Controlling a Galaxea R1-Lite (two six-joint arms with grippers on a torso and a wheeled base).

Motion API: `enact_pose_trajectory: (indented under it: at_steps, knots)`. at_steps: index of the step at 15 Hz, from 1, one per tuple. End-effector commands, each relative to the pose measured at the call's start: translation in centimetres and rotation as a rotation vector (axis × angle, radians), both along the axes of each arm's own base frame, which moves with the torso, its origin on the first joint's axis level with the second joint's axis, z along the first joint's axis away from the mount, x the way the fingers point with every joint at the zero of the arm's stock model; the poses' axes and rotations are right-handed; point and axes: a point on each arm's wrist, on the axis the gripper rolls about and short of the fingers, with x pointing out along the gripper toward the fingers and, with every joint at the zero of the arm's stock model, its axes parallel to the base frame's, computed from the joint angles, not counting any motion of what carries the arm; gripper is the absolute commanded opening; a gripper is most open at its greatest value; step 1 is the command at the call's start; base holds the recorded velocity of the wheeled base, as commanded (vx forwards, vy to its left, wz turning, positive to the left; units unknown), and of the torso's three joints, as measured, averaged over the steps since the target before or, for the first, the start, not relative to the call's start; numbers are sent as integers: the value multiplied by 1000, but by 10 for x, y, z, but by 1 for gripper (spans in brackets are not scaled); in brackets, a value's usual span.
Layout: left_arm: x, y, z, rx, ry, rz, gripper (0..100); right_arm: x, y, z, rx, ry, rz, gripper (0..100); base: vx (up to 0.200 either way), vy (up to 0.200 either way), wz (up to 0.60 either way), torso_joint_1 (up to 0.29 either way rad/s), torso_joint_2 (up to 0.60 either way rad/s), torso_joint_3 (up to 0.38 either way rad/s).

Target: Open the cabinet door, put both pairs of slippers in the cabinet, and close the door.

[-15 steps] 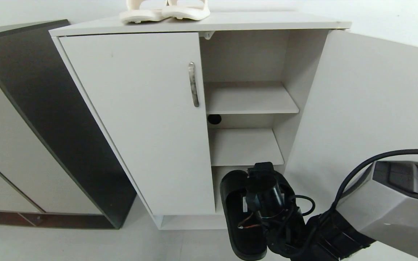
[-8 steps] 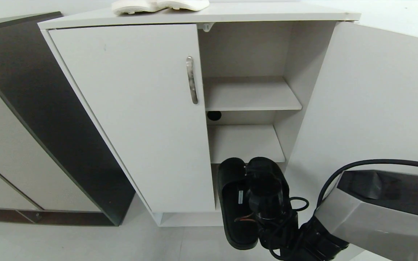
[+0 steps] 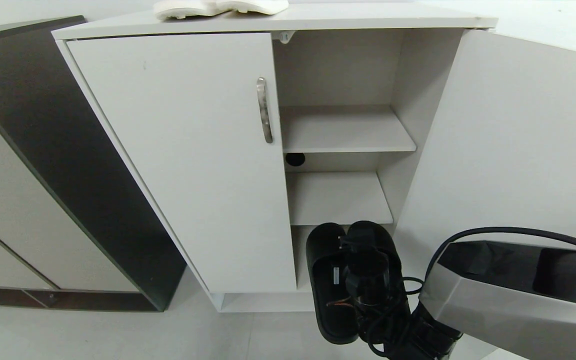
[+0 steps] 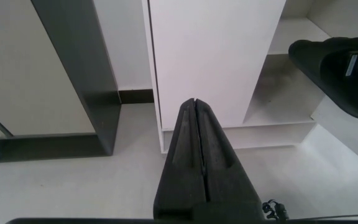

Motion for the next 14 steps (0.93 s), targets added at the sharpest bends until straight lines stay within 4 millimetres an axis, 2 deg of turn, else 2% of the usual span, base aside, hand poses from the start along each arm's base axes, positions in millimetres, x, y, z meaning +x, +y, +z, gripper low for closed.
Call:
enact_pose_trajectory:
  at_steps: [1, 5, 14]
  knots:
    - [0, 0, 0, 0, 1, 0, 0, 1, 0, -3, -5, 5, -1, 0, 0, 0, 0, 0, 0, 0]
    - [0, 0, 0, -1, 1, -1, 0, 1, -1, -4, -8, 6, -4, 0, 0, 0, 0, 0, 0, 0]
    - [0, 0, 0, -1, 2, -3, 0, 1, -1, -3, -7, 4, -6, 0, 200, 0, 0, 1, 0, 1]
